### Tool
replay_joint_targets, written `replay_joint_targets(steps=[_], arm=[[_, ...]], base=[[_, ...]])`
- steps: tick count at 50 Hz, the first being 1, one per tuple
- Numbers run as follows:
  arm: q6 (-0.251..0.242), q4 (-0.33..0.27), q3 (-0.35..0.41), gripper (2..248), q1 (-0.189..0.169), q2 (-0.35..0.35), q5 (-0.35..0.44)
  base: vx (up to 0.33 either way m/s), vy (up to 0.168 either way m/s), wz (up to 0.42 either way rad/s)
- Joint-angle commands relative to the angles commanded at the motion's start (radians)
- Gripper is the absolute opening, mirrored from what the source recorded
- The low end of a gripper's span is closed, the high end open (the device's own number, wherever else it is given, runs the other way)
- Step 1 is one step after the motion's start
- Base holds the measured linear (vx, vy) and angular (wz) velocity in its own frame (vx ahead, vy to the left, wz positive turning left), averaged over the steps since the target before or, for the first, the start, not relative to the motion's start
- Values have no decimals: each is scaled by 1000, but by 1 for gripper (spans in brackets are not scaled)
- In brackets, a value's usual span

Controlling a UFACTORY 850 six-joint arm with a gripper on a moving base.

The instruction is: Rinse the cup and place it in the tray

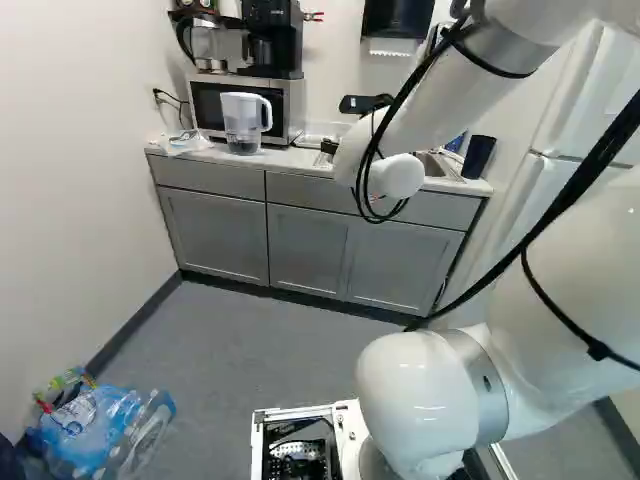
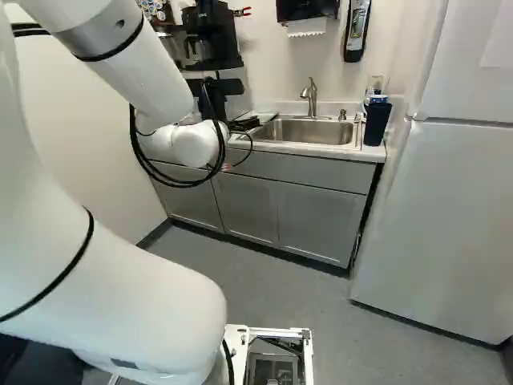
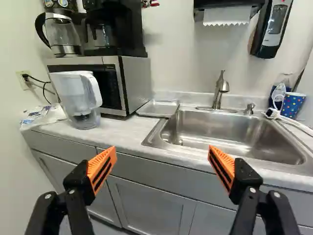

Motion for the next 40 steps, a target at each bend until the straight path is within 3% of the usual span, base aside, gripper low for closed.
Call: replay_joint_targets(steps=[40], arm=[[0,0,-71,247,0,18,-94]], base=[[0,0,0]])
